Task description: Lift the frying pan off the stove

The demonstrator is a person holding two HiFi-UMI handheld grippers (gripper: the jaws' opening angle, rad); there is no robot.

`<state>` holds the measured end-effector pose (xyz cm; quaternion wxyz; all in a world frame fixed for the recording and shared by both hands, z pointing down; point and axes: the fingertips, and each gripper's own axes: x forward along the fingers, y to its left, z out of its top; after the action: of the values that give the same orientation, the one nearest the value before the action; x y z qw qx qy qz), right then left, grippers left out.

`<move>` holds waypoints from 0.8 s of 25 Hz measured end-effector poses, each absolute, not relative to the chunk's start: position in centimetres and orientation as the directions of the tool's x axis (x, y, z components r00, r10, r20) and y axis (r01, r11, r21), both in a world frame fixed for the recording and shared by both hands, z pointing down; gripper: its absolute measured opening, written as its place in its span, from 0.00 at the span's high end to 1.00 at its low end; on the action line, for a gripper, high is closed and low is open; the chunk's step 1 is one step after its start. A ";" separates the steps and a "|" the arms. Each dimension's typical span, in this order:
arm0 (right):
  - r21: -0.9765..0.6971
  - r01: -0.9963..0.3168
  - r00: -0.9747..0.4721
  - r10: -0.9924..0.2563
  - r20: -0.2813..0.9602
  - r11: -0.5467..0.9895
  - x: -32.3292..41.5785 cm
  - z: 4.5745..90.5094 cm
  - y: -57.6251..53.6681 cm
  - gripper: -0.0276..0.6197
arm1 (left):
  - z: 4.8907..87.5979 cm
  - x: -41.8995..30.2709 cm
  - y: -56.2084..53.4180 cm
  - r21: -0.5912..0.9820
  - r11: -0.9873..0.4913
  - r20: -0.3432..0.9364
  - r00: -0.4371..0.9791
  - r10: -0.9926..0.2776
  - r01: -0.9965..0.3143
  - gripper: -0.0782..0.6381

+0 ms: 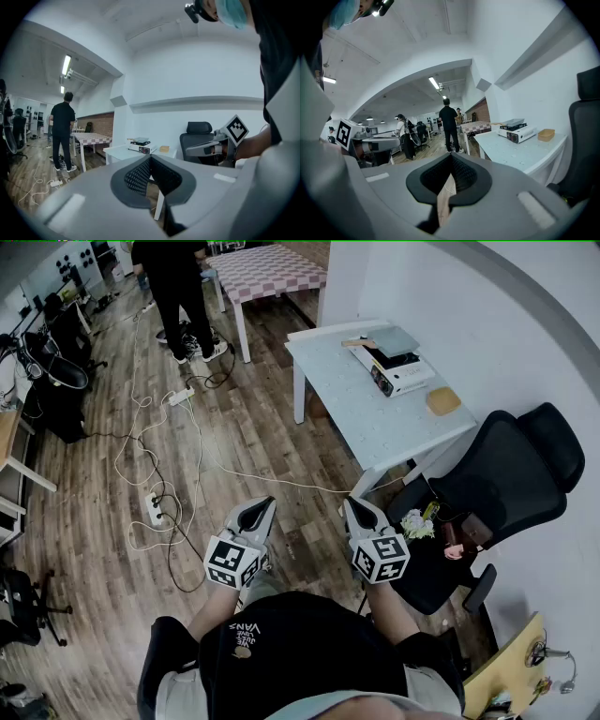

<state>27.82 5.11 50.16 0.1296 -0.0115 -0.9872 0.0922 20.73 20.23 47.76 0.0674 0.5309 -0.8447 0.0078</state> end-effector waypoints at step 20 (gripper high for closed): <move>-0.390 -0.095 -0.990 -0.044 0.137 0.916 30.2 50.2 2.8 0.52 | 49.3 23.8 18.9 0.193 0.345 0.135 -0.323 -0.937 -0.919 0.46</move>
<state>30.25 2.80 50.18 0.0630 0.0356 -0.9768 0.2017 23.77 18.93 49.29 0.1114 0.5708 -0.8125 -0.0406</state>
